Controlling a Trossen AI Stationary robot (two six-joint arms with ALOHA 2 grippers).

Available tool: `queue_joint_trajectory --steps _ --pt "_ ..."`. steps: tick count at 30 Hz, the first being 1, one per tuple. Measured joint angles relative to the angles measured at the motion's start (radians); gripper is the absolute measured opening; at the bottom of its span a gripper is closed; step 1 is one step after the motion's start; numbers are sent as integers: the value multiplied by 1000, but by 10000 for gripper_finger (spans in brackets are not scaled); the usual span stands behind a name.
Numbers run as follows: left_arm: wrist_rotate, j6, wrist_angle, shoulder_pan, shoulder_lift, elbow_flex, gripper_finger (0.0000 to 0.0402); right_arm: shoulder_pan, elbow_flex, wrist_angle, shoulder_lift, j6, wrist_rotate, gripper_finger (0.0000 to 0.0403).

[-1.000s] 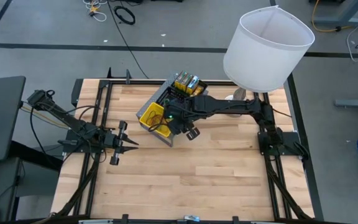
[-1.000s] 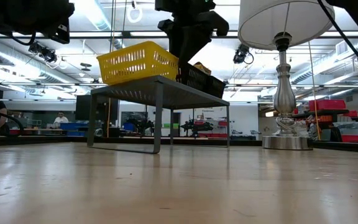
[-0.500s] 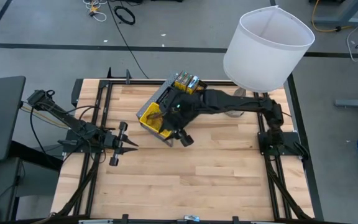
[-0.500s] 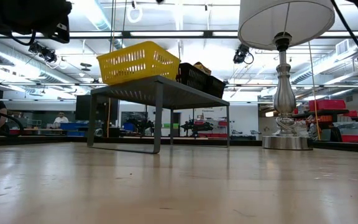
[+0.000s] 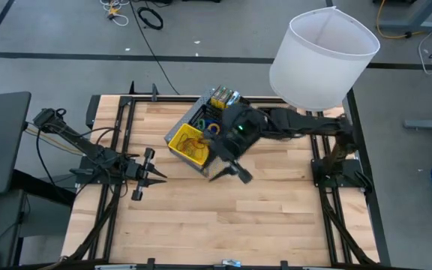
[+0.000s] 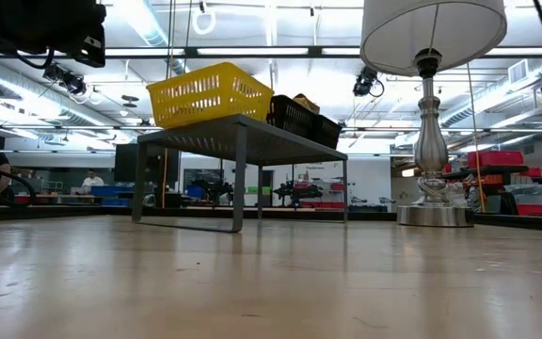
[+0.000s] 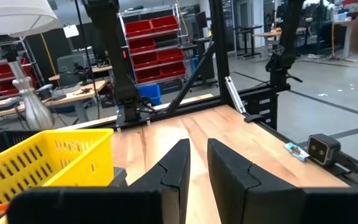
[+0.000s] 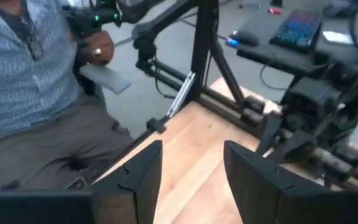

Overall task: Pick & Place Office Desk Supplies
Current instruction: Return to Home Position

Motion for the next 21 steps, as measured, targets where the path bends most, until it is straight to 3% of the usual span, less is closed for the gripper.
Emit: queue_joint_trajectory --steps 5,9,16,21 --pt "12 -4 -6 0 0 0 62 83 -234 186 -126 23 213 180" --pt "16 -4 1 0 -1 0 62 115 -533 449 -313 74 279 180" --pt "15 -4 0 0 -1 0 62 128 -1268 1229 -615 246 382 180" --pt "15 -15 -15 0 -1 0 62 129 -1694 1784 -661 377 517 180"
